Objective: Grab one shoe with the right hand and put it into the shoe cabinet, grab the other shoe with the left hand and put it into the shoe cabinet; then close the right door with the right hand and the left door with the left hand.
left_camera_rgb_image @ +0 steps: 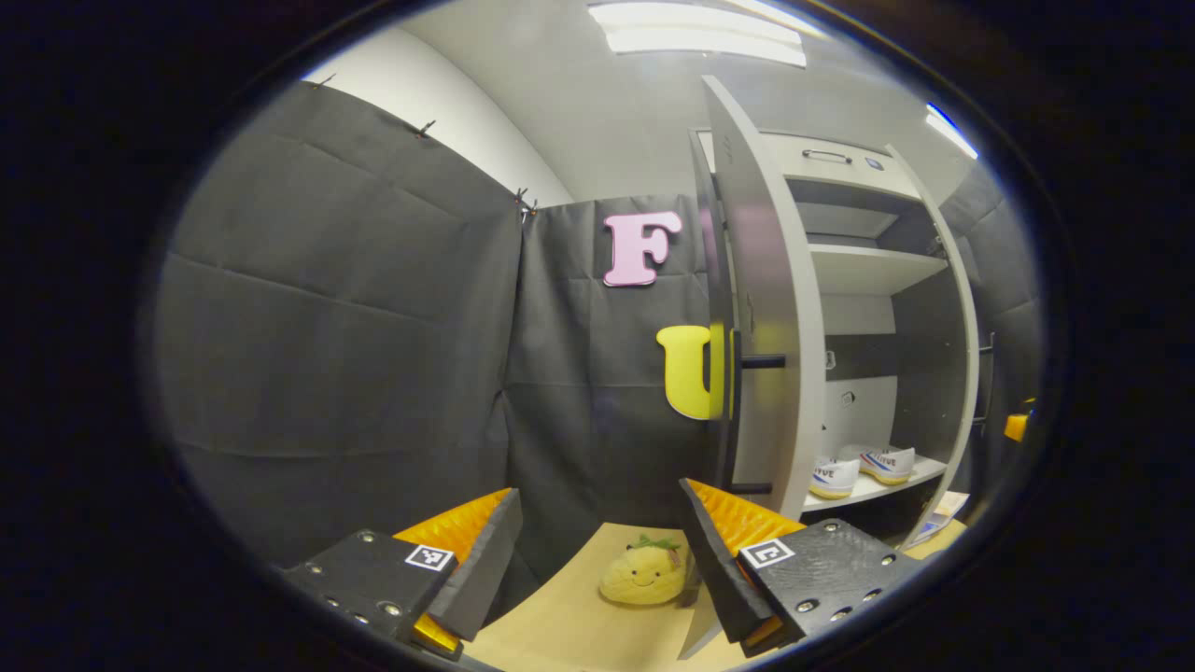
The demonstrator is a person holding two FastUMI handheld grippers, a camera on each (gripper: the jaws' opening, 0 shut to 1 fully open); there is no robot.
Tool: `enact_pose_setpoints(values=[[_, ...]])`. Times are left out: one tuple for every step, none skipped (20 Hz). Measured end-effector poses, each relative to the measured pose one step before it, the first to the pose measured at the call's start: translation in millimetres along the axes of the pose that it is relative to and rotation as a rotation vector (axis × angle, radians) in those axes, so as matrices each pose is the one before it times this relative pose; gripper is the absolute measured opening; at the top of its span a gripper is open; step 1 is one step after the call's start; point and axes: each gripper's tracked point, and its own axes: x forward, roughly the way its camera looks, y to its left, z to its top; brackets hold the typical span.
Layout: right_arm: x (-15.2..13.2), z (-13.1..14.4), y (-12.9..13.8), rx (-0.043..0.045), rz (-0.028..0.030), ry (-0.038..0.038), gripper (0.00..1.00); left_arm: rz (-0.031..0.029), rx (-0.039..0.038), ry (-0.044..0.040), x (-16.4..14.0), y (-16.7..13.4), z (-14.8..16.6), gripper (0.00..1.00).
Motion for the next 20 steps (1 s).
enact_pose_setpoints(values=[[-2.27,-3.23,-5.40,0.00557,-0.01041,0.00721,0.98,-0.00059,0.00000,-0.00018,5.98,-0.65,0.23,0.95],[-2.35,-2.06,-5.51,0.00465,-0.00999,0.00568,0.98,0.00032,0.00206,-0.00040,6.33,-1.99,0.78,0.95],[0.22,-2.10,-2.33,0.00424,-0.01070,0.00447,0.96,-0.00322,0.00211,-0.00093,4.76,-2.68,0.47,0.95],[-0.61,-1.73,-3.27,0.00311,-0.00936,0.00372,0.96,-0.00283,0.00227,0.00066,4.43,-3.04,-0.66,0.95],[-2.21,-2.64,-4.74,0.00211,-0.01021,0.00430,0.96,-0.00143,0.00148,0.00222,2.66,-1.83,-1.09,0.95],[-2.13,-1.40,-5.09,0.00134,-0.01177,0.00176,0.98,-0.00090,-0.00039,0.00527,3.37,-2.48,-1.78,0.95],[-0.98,-0.99,-3.77,0.00224,-0.00682,0.00219,0.96,-0.00521,-0.00263,0.00677,2.21,-3.79,-2.83,0.95],[-0.62,-1.26,-2.84,0.00386,-0.00541,0.00266,0.98,-0.00529,-0.00414,0.00649,3.19,-3.63,-1.95,0.95],[-0.61,-1.59,-2.69,0.00352,-0.00325,0.00388,0.98,0.00150,-0.00115,0.00355,1.22,-4.21,-3.14,0.95],[-0.62,-1.93,-2.76,0.00290,-0.00305,0.00354,0.98,0.01024,0.00975,-0.00201,2.67,1.35,0.47,0.95],[0.04,-0.68,-1.16,0.00124,-0.00125,0.00083,0.96,0.00753,0.00681,-0.00149,-0.86,1.31,0.47,0.95],[-0.87,-0.88,-1.29,-0.00009,-0.00094,0.00116,0.96,0.00277,-0.00454,0.00013,1.20,-2.08,-0.32,0.95],[0.00,-1.32,-1.22,-0.00122,0.00144,0.00271,0.98,-0.00114,-0.00983,-0.00026,-1.92,0.89,0.39,0.95],[0.13,-1.98,-0.47,-0.00205,0.00218,0.00351,0.98,-0.00396,-0.01191,0.00189,-0.43,-0.37,-1.50,0.94],[-0.51,-1.31,-0.90,-0.00113,0.00086,0.00200,0.96,-0.00228,-0.01394,0.00242,-0.03,-0.20,-1.96,0.94],[-0.59,-1.16,-0.39,-0.00081,0.00311,0.00196,0.98,0.00205,-0.01121,0.00328,-1.46,-0.16,-0.55,0.94],[0.81,-1.39,-0.58,-0.00089,0.00223,0.00275,0.98,0.00244,-0.00444,-0.00087,-0.63,0.14,0.18,0.94],[0.27,-1.27,-0.12,-0.00095,0.00167,0.00260,0.96,0.00266,0.00301,-0.00103,0.54,-1.80,0.35,0.94],[0.33,-0.94,-0.32,-0.00037,0.00286,0.00190,0.98,0.00151,0.00580,-0.00106,-2.22,-1.71,0.75,0.94],[0.49,-0.90,-0.03,0.00131,0.00246,0.00082,0.96,-0.00062,0.00894,-0.00174,-0.77,-3.44,0.89,0.94]])
